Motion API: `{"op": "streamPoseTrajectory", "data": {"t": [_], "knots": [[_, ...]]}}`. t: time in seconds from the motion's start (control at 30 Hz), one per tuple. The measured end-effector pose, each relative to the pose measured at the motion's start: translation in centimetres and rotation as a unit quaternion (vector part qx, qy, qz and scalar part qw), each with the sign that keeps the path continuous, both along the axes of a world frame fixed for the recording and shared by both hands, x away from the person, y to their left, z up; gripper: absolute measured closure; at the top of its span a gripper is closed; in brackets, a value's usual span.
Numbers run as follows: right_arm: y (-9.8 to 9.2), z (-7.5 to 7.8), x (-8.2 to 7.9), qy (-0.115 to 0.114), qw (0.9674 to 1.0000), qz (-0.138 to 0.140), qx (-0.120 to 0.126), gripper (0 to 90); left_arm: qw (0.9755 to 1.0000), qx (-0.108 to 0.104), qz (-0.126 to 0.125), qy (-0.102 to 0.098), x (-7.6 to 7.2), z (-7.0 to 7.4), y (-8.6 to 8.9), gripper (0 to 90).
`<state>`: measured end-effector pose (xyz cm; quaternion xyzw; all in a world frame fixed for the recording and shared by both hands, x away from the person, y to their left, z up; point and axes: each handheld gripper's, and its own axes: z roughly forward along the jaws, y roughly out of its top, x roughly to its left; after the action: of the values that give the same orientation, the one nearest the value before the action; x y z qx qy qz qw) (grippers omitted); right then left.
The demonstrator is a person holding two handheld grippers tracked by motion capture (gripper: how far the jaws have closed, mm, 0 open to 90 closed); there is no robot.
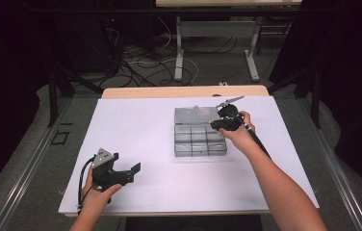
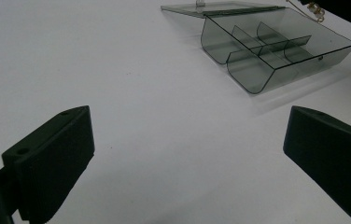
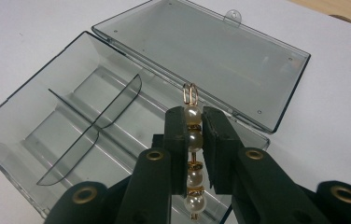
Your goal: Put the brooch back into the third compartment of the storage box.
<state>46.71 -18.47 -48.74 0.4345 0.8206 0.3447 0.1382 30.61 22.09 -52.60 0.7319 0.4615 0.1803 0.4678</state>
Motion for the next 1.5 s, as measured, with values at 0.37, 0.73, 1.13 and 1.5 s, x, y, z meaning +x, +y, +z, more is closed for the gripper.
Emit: {"op": "streamPoseTrajectory", "data": {"t": [0.37,0.73,1.13,1.5], "knots": [[0.1,-0.5,0.3,0.0,0.9998,0.005,-0.017,80.9,1.0,0.001,0.001,-0.001,0.0,0.0,0.0,1.8],[0.3,-1.0,0.5,-0.011,0.9991,0.022,-0.035,80.9,1.0,0.001,0.0,-0.001,0.0,0.0,0.0,1.8],[0.5,-1.7,0.6,-0.018,0.9973,0.032,-0.064,80.8,1.0,0.002,0.0,-0.001,0.0,0.0,0.0,1.8],[0.5,-2.3,0.8,-0.014,0.9977,0.03,-0.06,80.8,1.0,0.003,0.0,-0.001,0.0,0.0,0.0,1.8]]}}
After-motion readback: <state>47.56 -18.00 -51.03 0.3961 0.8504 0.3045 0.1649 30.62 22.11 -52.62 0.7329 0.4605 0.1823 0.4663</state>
